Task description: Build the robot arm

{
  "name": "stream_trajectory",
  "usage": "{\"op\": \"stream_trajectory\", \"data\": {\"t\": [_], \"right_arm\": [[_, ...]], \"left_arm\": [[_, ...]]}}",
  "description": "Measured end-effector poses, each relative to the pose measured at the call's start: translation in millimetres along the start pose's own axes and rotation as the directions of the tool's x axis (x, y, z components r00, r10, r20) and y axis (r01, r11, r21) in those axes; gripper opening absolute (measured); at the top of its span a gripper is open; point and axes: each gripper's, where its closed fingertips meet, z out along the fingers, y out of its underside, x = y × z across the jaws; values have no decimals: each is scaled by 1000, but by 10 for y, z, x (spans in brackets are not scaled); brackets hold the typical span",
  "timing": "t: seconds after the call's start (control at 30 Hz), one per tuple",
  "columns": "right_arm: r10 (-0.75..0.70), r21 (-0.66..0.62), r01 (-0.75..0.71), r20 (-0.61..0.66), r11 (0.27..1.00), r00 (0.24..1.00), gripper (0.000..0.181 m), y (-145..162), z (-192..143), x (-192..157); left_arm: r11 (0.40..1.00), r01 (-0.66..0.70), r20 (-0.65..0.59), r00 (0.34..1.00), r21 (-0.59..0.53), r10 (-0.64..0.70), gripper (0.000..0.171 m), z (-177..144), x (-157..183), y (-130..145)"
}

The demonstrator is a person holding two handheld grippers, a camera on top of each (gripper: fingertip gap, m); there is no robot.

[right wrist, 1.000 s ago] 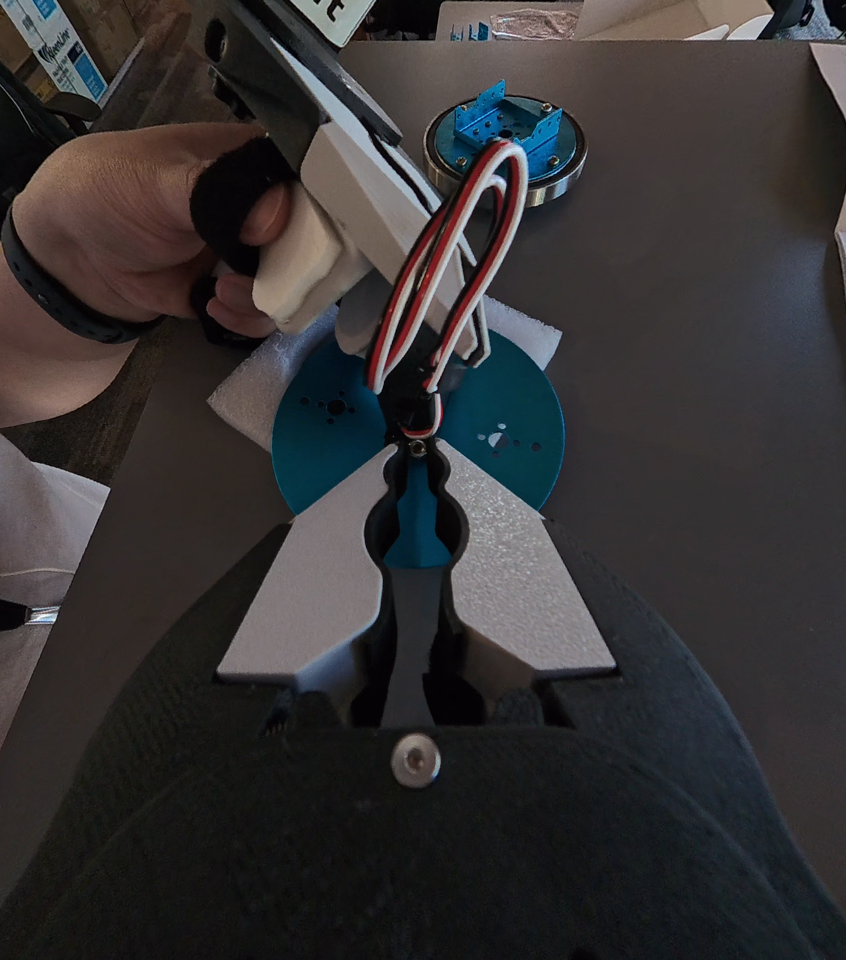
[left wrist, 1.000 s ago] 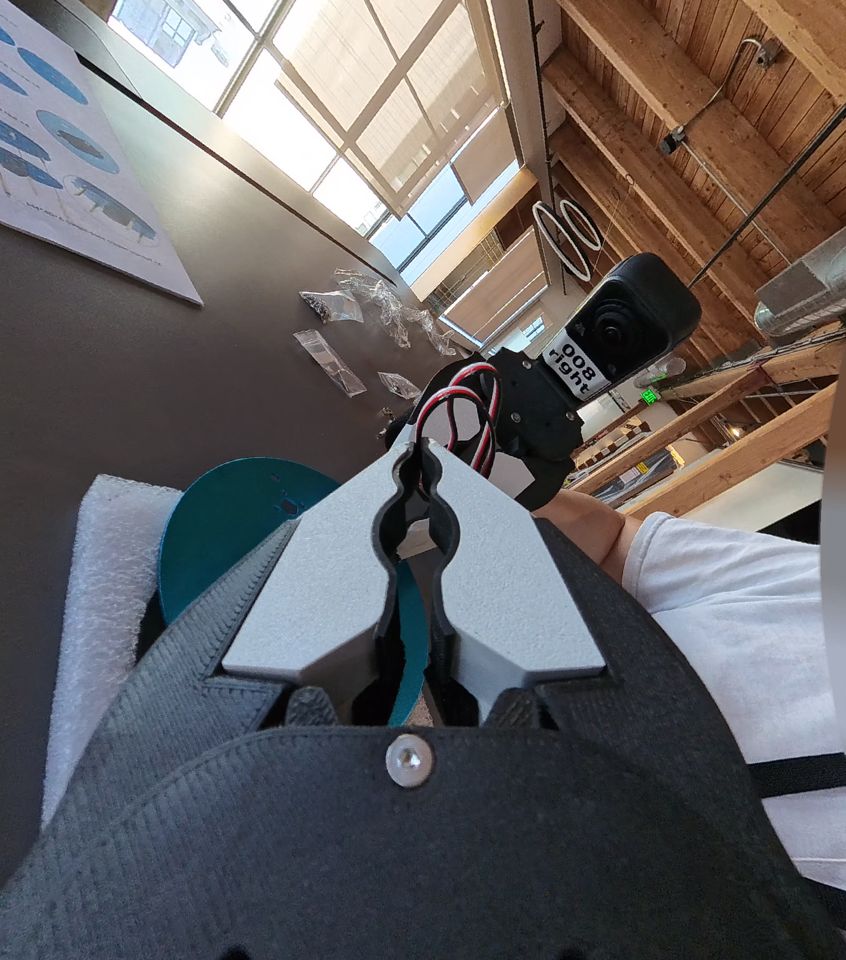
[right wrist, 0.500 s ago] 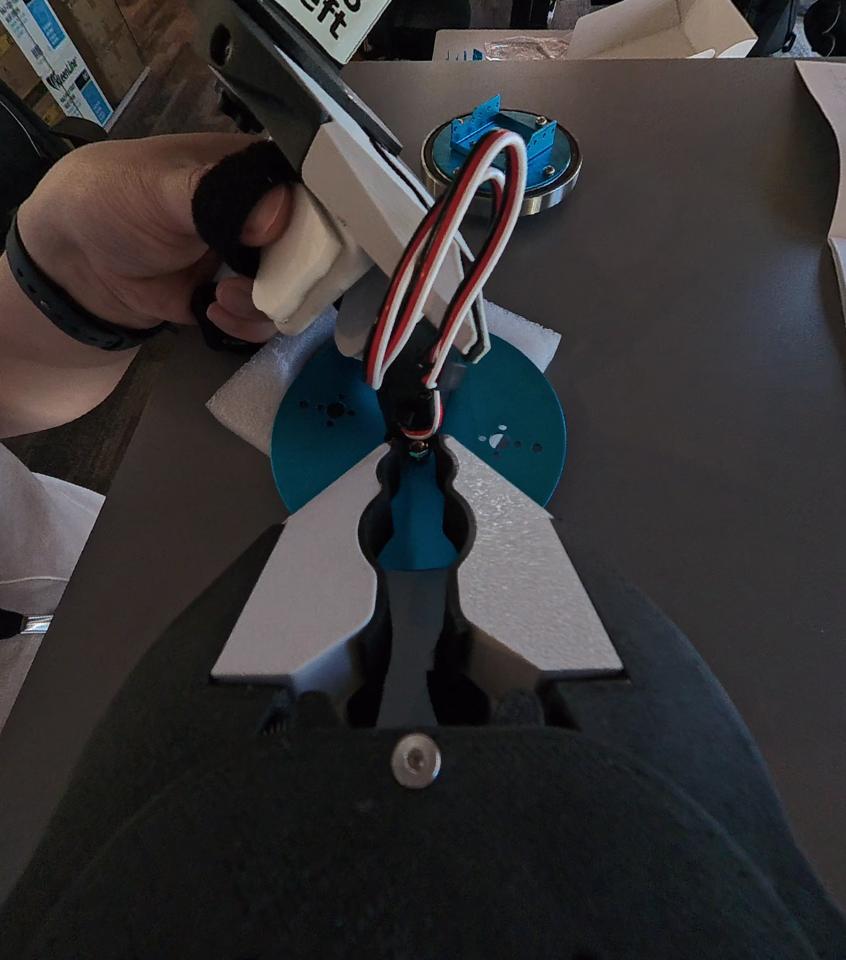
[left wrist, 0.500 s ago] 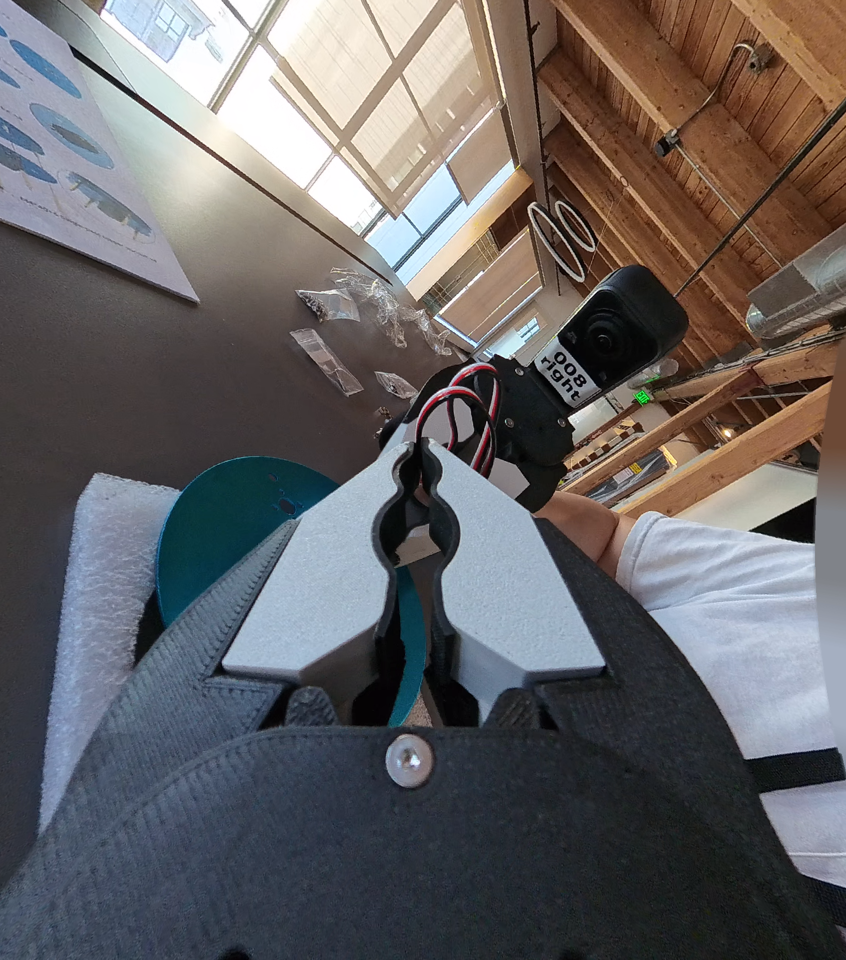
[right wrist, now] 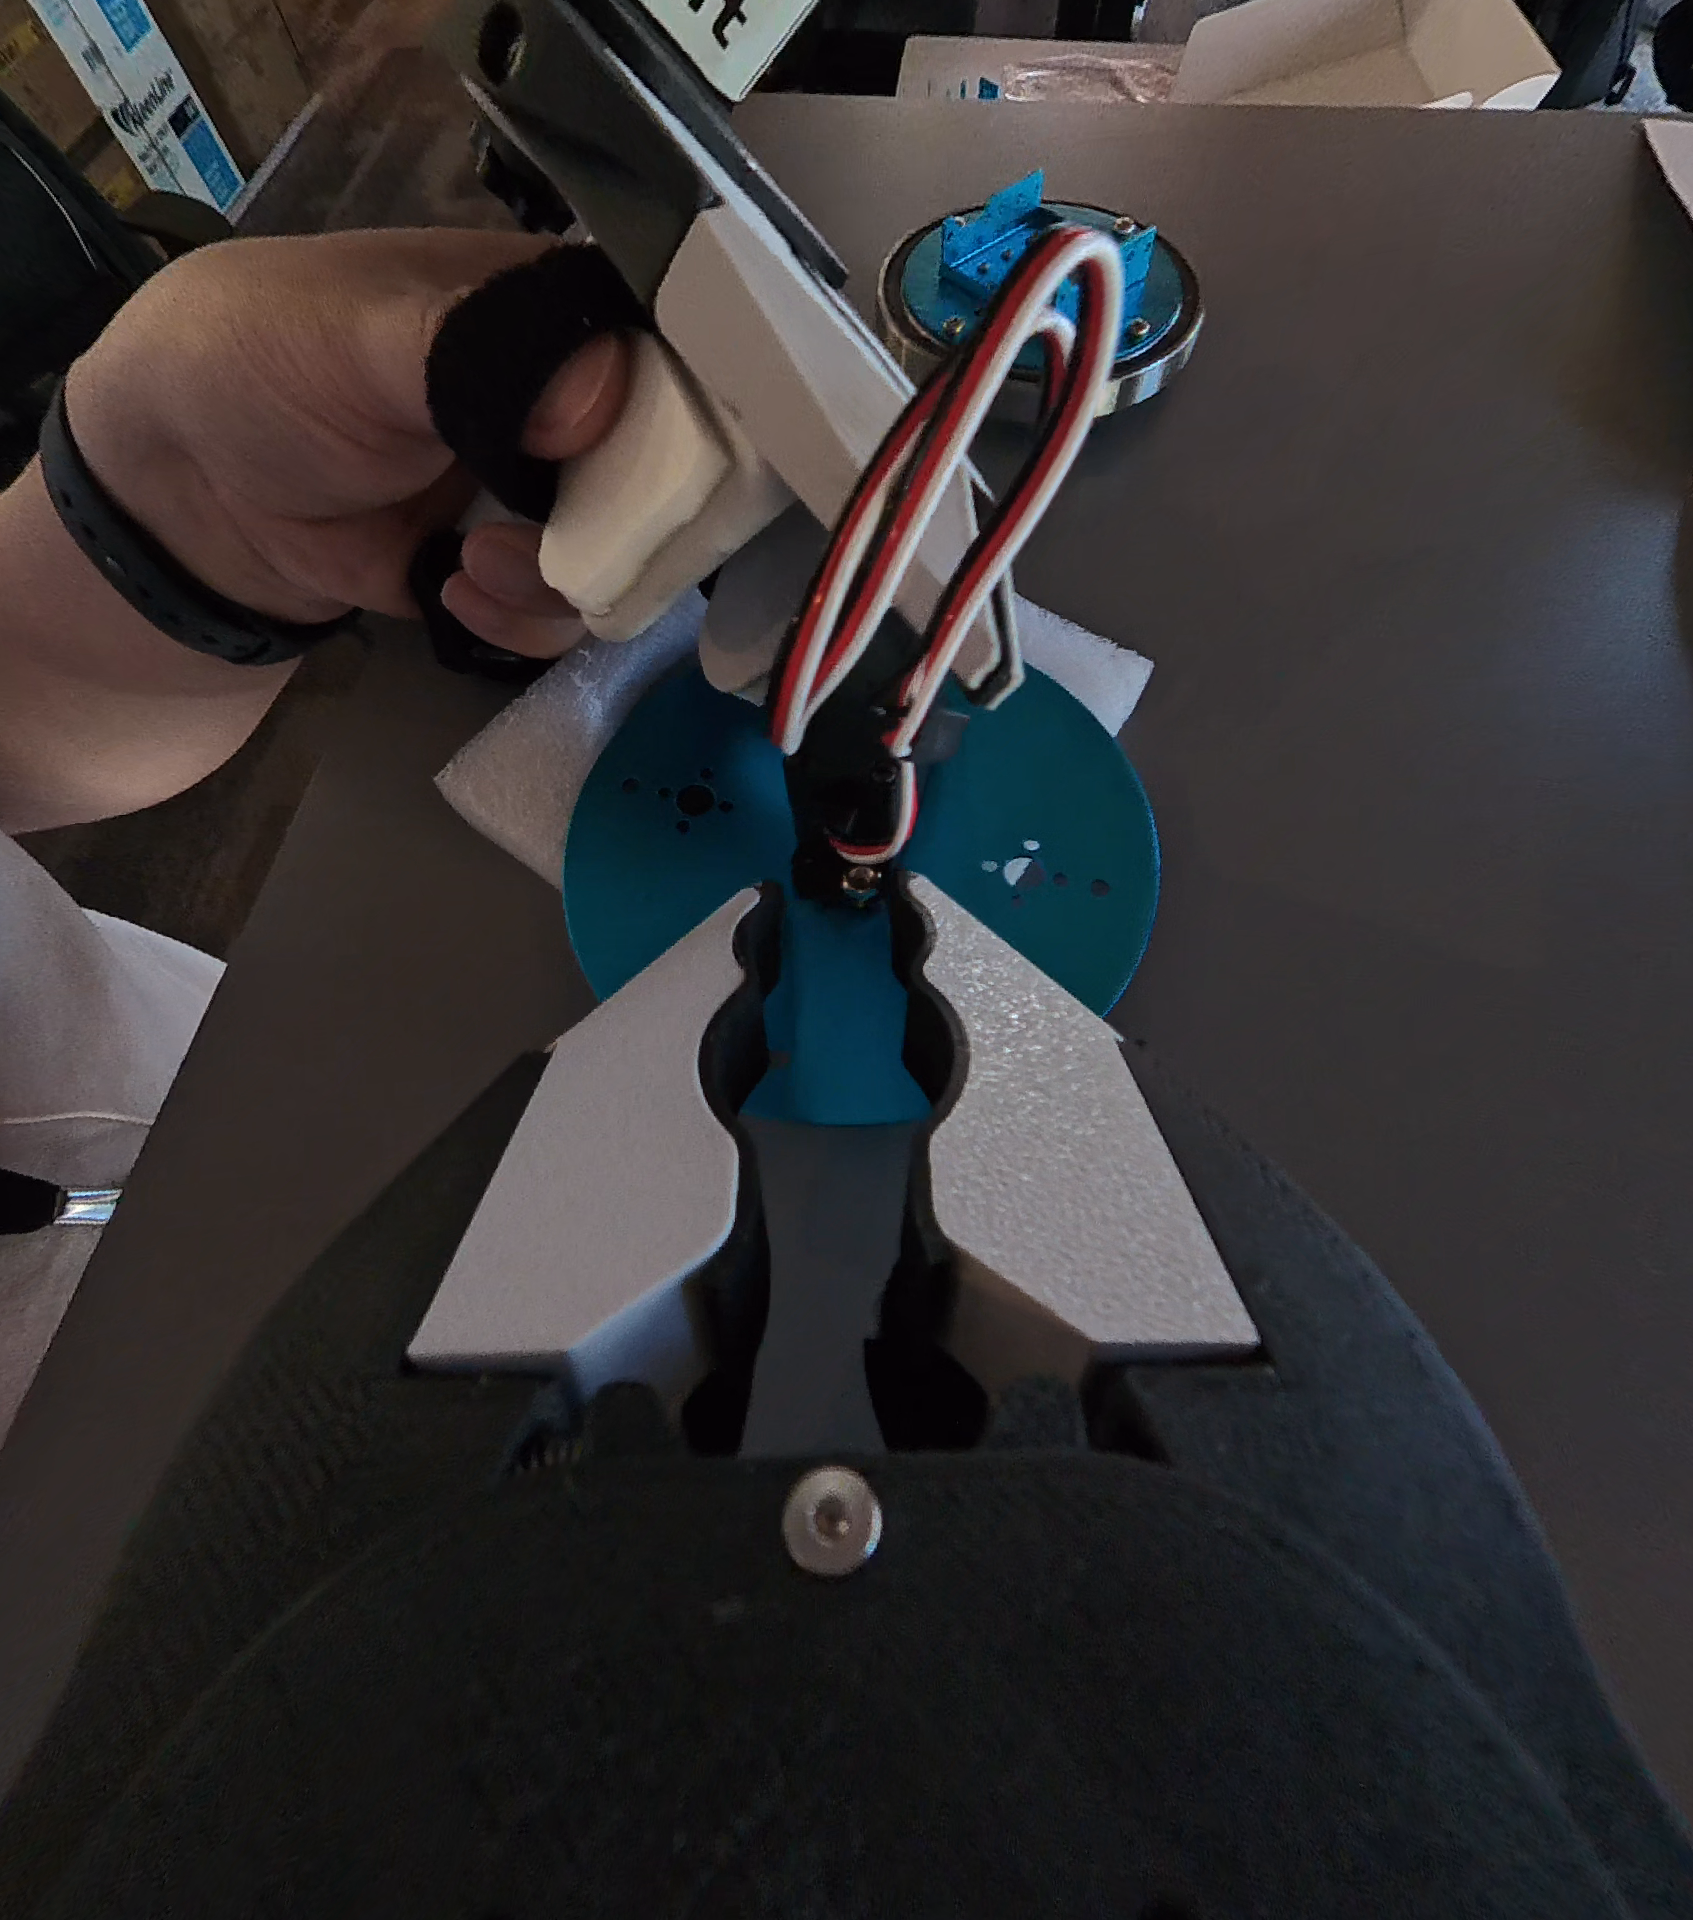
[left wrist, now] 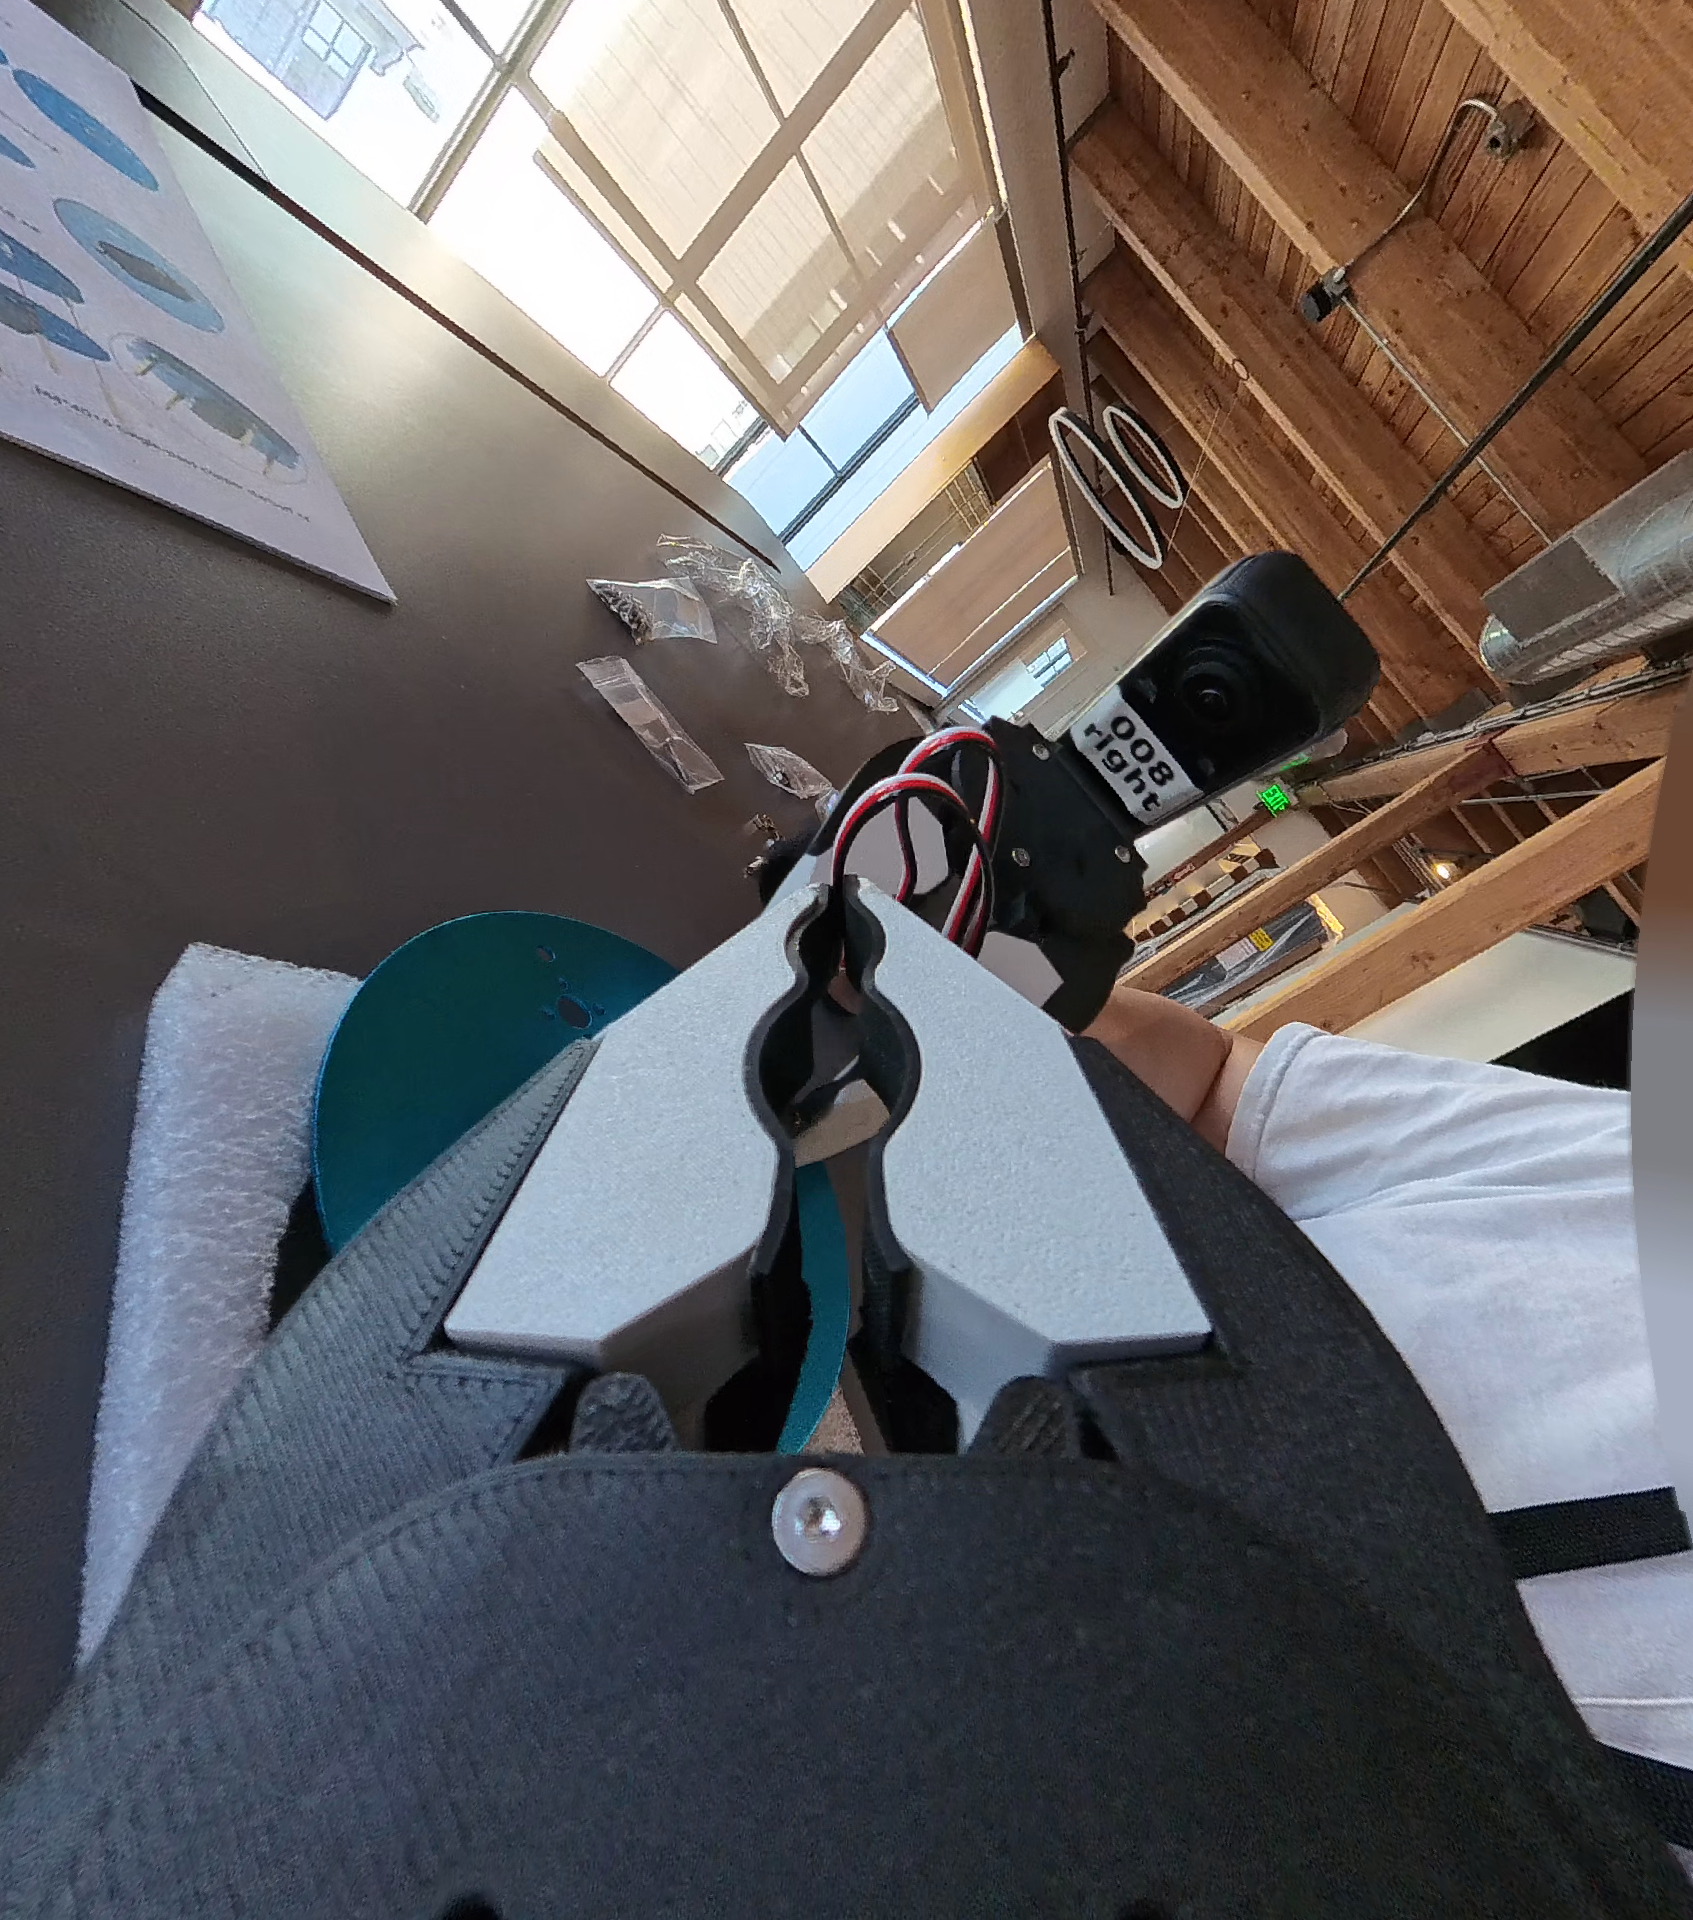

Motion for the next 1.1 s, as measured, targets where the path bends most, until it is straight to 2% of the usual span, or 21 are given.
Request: {"op": "stream_trajectory", "data": {"t": [0.53, 0.83, 1.1], "right_arm": [[-35, 24, 36, -26, 999, 999, 25, -34, -28, -20], [-119, 46, 122, -51, 992, 992, 16, -63, -58, -9], [-16, 66, 15, 12, 998, 1000, 15, -78, -62, -16]], "left_arm": [[1000, 4, -3, 1000, 2, -4, 0, -1, -2, -1], [1000, 4, -1, 1000, 6, -4, 0, -6, -4, -6], [1000, 7, -1, 1000, 12, -7, 0, -12, -6, -12]]}}
